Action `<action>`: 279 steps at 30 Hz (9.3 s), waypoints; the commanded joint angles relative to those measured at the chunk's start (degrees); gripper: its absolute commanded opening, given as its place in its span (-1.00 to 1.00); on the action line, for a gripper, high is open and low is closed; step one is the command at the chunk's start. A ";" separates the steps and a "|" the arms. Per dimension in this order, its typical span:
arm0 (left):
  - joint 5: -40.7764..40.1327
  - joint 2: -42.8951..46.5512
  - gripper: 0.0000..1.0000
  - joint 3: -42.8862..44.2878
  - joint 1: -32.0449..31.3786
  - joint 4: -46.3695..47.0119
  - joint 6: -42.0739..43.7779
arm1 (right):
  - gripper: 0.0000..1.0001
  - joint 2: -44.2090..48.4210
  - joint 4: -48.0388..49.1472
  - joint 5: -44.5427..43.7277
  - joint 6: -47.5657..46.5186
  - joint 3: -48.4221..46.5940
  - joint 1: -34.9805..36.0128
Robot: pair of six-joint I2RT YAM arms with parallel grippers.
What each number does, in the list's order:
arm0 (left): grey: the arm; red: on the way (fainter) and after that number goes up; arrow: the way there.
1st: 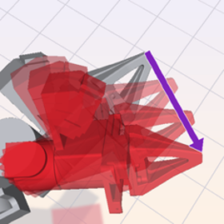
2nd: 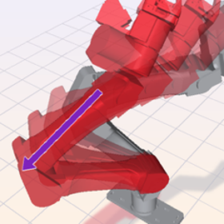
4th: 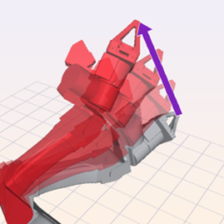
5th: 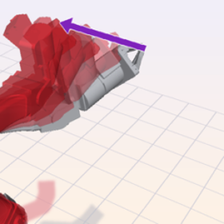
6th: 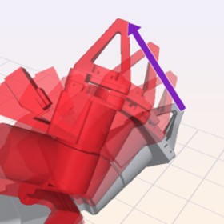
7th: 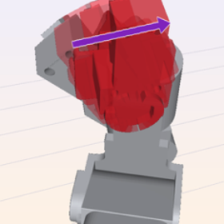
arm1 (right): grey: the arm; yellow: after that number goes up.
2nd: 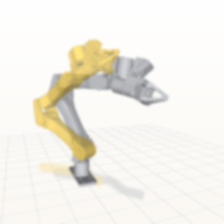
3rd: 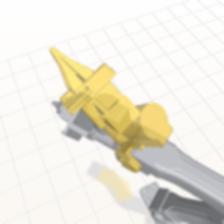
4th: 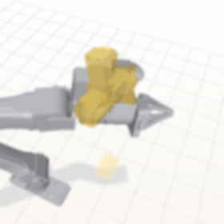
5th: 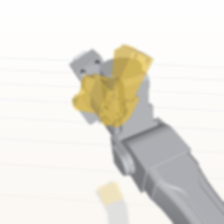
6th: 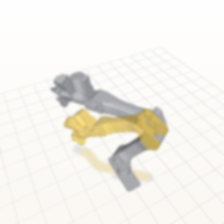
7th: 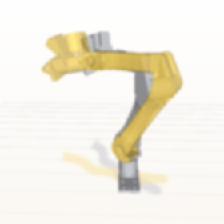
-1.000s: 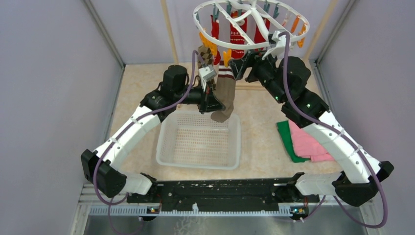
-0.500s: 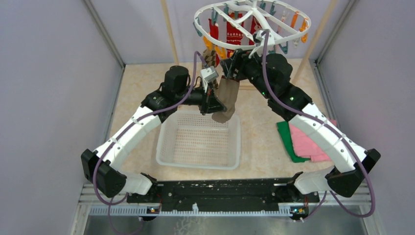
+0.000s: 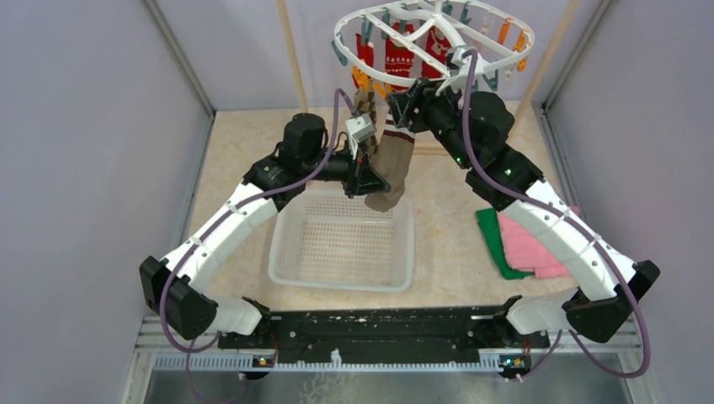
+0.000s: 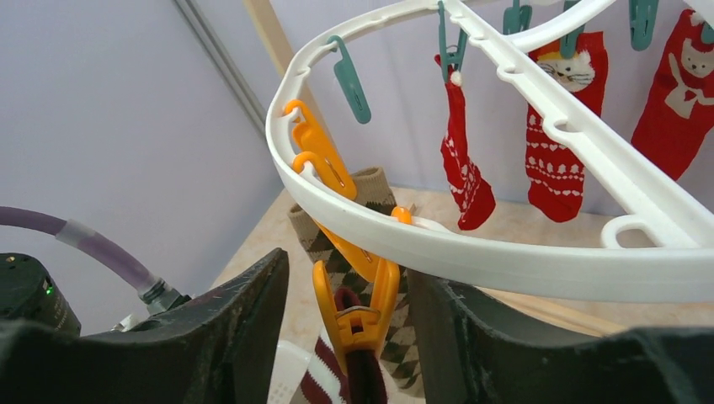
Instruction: Remove the socks clipped to the hanger
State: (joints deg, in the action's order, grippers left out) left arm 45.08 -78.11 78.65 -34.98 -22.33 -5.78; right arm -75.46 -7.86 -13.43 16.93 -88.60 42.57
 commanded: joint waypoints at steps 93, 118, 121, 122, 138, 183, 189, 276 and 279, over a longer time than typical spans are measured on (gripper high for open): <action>0.71 -0.35 0.77 6.10 7.26 -8.99 8.00 | -0.98 17.89 1.50 13.02 4.74 22.04 -4.69; 8.43 -5.94 0.61 4.47 1.22 7.20 -4.14 | -0.89 16.84 2.58 29.47 15.49 20.86 -6.62; 8.47 -6.09 0.29 4.47 0.91 7.57 -4.24 | -0.86 16.85 2.73 29.68 15.68 21.35 -6.72; 8.45 -6.04 0.10 4.42 0.88 7.56 -4.16 | -0.83 16.84 2.69 29.69 15.68 21.44 -6.72; 4.27 -5.04 -1.00 4.06 0.53 7.34 -2.99 | 0.60 17.07 -7.64 17.87 9.64 11.72 -7.24; 1.26 -3.84 -1.00 4.23 -1.54 4.52 0.10 | -0.62 4.54 -2.93 9.88 5.00 -4.07 -10.20; -0.97 -3.20 -1.00 3.48 -1.50 1.52 3.54 | -1.00 4.27 -4.33 11.41 5.31 -5.63 -11.48; -11.68 -11.59 -1.00 13.95 2.32 5.07 5.90 | 0.97 34.48 3.58 25.81 13.08 41.50 -22.20; -11.98 -12.08 -1.00 15.46 1.26 4.45 3.32 | 0.97 31.57 6.08 22.50 10.90 41.33 -18.77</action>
State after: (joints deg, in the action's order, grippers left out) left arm 34.57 -91.64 90.50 -32.49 -16.38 -0.54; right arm -41.50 -12.88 10.94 28.62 -46.46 20.29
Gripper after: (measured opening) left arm 0.021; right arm 0.985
